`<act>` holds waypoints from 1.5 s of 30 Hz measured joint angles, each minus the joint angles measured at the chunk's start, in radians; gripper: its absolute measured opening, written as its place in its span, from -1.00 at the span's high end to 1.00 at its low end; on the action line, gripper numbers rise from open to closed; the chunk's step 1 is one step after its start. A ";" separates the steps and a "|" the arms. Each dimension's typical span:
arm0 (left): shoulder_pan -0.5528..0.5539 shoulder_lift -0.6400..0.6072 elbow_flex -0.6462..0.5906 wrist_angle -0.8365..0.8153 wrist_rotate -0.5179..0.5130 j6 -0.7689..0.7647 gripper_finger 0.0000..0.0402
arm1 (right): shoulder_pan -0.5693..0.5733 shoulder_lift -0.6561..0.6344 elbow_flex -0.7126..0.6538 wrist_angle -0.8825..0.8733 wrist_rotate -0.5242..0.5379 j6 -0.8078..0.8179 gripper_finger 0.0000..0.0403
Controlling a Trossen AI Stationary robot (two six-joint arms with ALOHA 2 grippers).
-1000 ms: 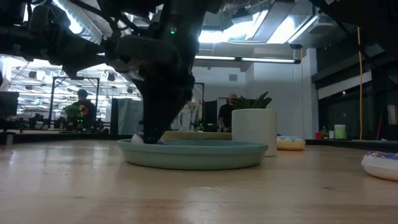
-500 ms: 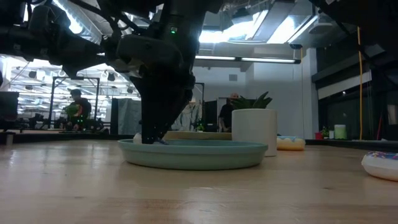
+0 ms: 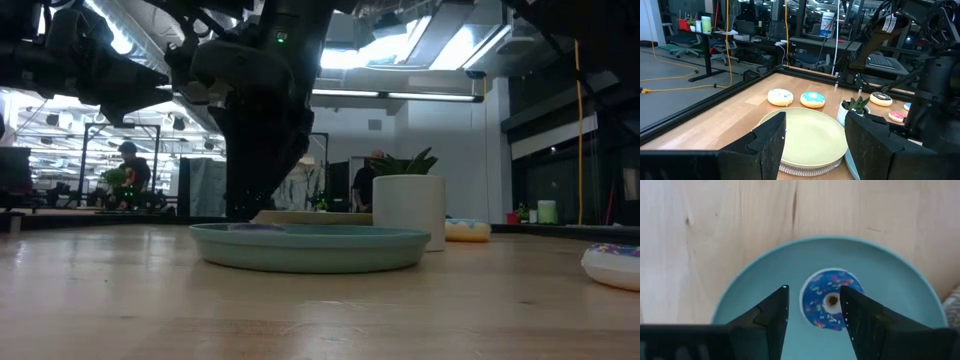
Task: Pick & Place donuts
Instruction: Put the small pink donut on the blue plate
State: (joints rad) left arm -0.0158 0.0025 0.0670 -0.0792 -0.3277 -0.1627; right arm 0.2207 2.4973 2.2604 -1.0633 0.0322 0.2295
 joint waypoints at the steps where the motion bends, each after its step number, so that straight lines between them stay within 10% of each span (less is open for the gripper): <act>1: 0.000 0.000 0.000 0.000 0.000 0.000 0.02 | 0.000 0.000 0.000 -0.002 0.000 0.000 0.12; 45: 0.000 0.000 0.000 0.000 0.000 0.000 0.02 | -0.044 -0.178 0.043 -0.106 0.061 -0.141 0.12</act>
State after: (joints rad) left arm -0.0159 0.0025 0.0669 -0.0794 -0.3276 -0.1627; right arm 0.1768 2.3195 2.3034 -1.1698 0.0929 0.0886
